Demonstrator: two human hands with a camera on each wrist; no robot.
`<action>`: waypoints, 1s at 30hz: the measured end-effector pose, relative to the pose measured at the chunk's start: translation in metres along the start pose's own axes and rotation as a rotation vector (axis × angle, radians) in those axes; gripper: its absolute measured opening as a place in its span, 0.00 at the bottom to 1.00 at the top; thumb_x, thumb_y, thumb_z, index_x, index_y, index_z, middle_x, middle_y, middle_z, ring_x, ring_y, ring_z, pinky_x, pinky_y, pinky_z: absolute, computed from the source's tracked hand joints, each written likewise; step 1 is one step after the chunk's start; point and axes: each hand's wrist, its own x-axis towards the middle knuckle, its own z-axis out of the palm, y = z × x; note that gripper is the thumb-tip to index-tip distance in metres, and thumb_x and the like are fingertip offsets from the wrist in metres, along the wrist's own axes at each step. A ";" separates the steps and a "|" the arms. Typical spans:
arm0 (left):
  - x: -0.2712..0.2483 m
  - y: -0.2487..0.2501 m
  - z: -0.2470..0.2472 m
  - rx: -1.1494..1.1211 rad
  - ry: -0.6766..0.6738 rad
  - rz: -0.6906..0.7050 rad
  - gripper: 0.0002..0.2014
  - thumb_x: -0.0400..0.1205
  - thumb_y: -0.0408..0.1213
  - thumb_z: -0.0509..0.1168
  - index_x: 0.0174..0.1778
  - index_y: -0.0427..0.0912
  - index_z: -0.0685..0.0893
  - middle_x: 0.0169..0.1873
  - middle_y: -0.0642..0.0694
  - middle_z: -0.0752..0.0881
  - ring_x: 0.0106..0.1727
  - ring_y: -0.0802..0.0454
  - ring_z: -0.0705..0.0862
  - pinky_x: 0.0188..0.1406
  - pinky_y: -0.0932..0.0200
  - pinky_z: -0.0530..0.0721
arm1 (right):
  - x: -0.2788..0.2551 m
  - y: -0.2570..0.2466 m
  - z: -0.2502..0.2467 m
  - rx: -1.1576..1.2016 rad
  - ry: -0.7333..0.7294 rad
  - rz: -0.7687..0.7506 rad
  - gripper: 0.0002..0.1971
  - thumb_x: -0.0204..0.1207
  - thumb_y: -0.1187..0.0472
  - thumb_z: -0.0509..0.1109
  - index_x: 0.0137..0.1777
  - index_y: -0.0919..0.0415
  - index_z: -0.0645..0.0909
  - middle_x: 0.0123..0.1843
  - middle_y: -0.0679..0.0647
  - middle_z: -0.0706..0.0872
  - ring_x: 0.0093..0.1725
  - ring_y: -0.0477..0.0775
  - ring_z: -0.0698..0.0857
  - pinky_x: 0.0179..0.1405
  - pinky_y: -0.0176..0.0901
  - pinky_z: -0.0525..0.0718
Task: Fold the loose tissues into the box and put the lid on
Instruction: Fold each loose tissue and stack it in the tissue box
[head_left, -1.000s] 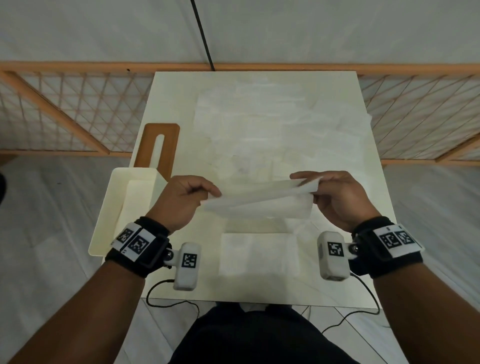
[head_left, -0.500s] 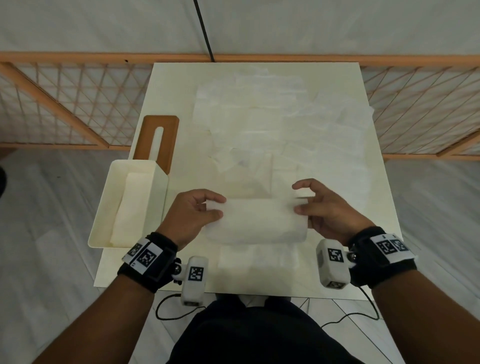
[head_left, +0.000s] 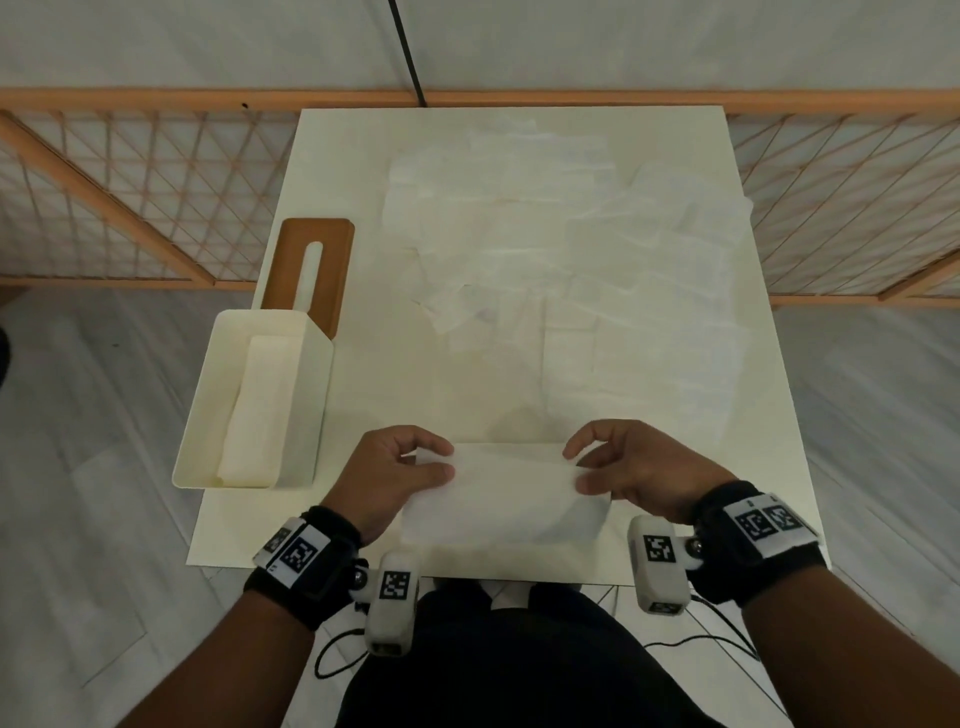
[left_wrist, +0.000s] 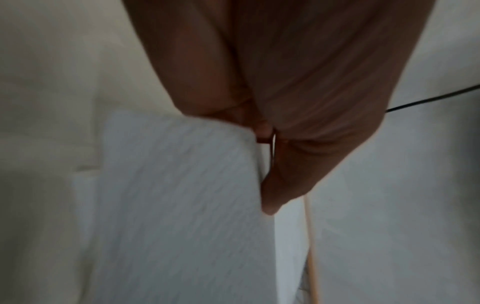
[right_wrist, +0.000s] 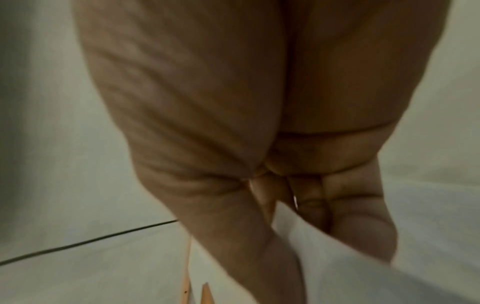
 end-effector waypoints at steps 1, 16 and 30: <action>0.000 -0.005 0.002 0.032 0.000 -0.016 0.09 0.72 0.22 0.77 0.40 0.41 0.91 0.36 0.38 0.91 0.37 0.45 0.89 0.38 0.54 0.88 | 0.001 0.004 0.001 -0.044 0.026 0.004 0.15 0.66 0.71 0.81 0.52 0.64 0.86 0.44 0.67 0.88 0.44 0.63 0.86 0.46 0.51 0.81; 0.059 -0.046 0.021 0.719 0.198 0.071 0.03 0.78 0.33 0.74 0.41 0.45 0.90 0.35 0.56 0.85 0.37 0.63 0.81 0.37 0.80 0.72 | 0.051 0.034 0.014 -0.669 0.569 -0.010 0.10 0.71 0.66 0.77 0.47 0.54 0.83 0.47 0.51 0.86 0.51 0.54 0.85 0.49 0.43 0.82; 0.070 -0.058 0.016 0.790 0.182 0.030 0.08 0.74 0.27 0.72 0.37 0.46 0.86 0.43 0.48 0.87 0.43 0.55 0.83 0.42 0.70 0.79 | 0.056 0.041 0.010 -0.804 0.616 -0.025 0.14 0.70 0.60 0.78 0.53 0.55 0.79 0.50 0.50 0.79 0.48 0.55 0.80 0.49 0.48 0.82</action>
